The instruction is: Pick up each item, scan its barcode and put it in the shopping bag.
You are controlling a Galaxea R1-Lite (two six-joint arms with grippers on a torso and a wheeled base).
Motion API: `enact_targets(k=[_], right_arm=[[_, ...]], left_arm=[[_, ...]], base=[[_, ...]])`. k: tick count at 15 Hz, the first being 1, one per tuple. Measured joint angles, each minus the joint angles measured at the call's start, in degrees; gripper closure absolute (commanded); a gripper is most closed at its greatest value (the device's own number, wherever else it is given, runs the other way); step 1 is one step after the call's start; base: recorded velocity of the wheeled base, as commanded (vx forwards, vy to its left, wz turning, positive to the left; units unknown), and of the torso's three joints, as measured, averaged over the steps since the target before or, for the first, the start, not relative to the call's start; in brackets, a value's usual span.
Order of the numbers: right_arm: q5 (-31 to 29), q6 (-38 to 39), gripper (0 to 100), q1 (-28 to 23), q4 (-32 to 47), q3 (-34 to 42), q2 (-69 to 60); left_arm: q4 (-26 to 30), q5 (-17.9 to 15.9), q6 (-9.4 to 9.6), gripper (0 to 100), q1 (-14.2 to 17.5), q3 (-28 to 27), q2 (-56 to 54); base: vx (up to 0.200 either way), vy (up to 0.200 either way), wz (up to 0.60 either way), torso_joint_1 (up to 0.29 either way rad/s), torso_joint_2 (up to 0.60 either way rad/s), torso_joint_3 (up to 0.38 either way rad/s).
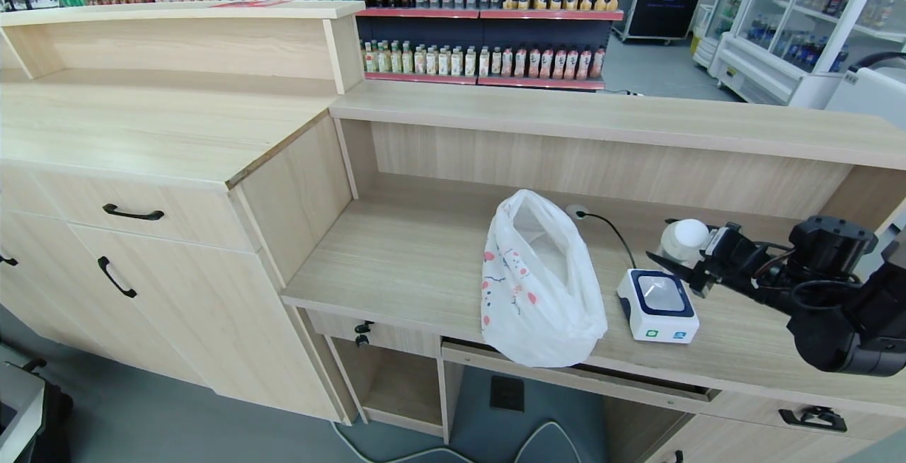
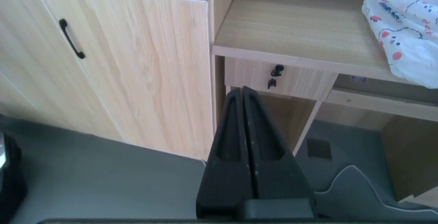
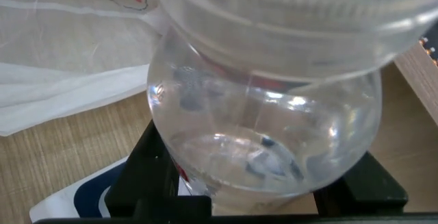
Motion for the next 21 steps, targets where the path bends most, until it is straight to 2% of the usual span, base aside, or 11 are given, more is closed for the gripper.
enact_targets(k=[21], right_arm=[[1.69, 0.51, 100, 0.27, -0.95, -1.80, 2.27]], left_arm=[[0.00, 0.00, -0.02, 100, 0.00, 0.00, 0.00]], base=[[0.000, 0.000, 0.00, 0.000, 0.00, 0.000]])
